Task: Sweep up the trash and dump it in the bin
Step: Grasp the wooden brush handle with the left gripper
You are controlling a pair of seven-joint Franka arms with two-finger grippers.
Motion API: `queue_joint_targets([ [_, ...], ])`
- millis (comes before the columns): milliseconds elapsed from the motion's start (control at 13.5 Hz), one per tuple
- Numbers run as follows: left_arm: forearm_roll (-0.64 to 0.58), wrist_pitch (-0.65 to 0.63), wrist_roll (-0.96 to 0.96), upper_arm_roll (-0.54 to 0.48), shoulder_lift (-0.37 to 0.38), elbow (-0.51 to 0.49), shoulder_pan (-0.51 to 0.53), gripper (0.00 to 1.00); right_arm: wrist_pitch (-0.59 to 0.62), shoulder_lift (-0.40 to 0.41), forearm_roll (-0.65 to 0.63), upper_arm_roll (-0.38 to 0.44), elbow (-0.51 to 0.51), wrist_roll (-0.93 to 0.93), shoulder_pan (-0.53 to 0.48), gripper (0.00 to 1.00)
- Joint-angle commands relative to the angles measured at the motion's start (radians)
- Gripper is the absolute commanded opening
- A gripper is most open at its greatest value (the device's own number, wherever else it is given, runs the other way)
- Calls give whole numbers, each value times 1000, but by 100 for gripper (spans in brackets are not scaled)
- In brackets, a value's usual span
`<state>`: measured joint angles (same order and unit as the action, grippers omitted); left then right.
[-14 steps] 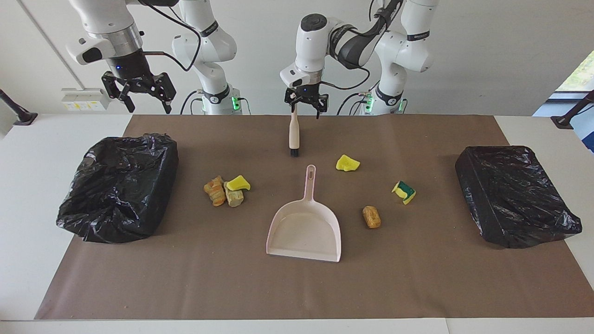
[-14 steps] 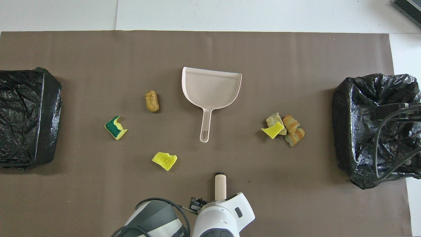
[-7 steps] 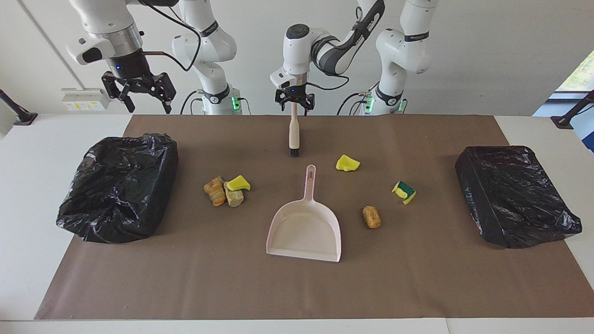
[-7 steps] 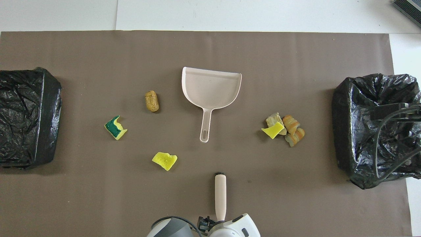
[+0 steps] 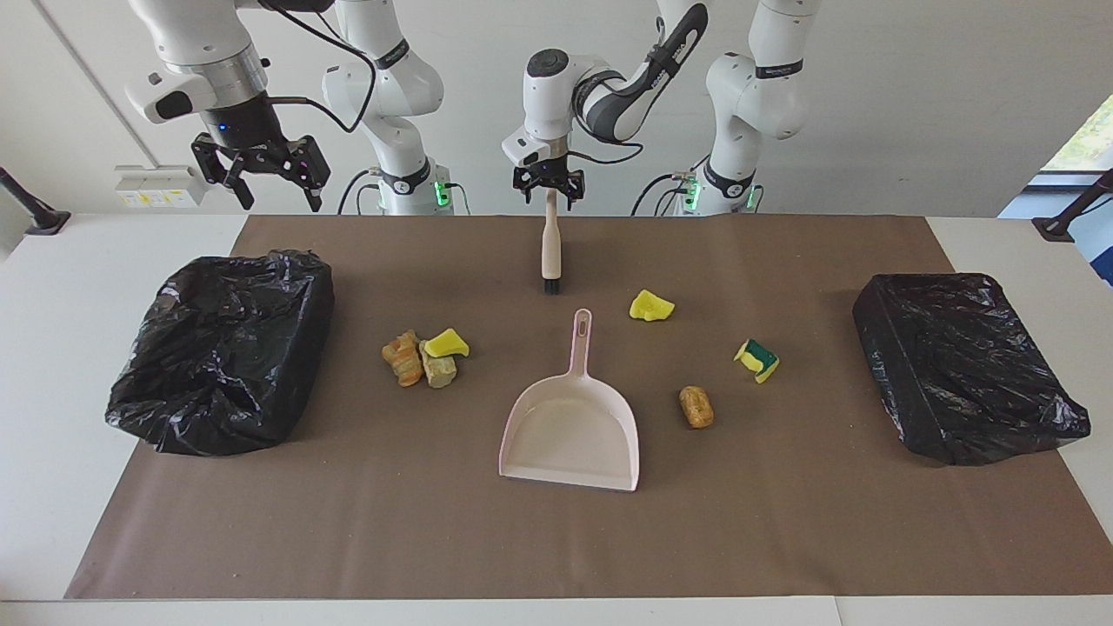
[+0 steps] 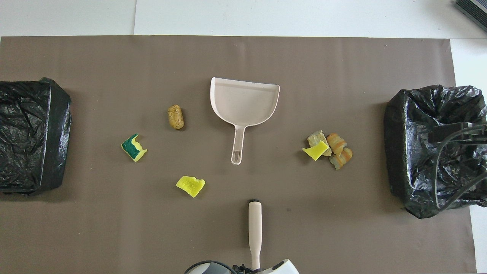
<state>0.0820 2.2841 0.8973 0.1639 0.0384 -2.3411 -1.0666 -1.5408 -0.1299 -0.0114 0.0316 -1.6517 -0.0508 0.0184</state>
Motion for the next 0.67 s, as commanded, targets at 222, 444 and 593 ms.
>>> queue_joint_targets([
  [222,19,5,25,-18,8,-12,-29,56,87,-23,17,21,21,20,-11,100],
  [444,19,-29,23,-21,8,-6,-24,12,108,-30,13,24,18,25,-11,100],
  [593,19,-90,19,-24,17,0,-16,0,119,-33,11,19,13,14,-11,100],
])
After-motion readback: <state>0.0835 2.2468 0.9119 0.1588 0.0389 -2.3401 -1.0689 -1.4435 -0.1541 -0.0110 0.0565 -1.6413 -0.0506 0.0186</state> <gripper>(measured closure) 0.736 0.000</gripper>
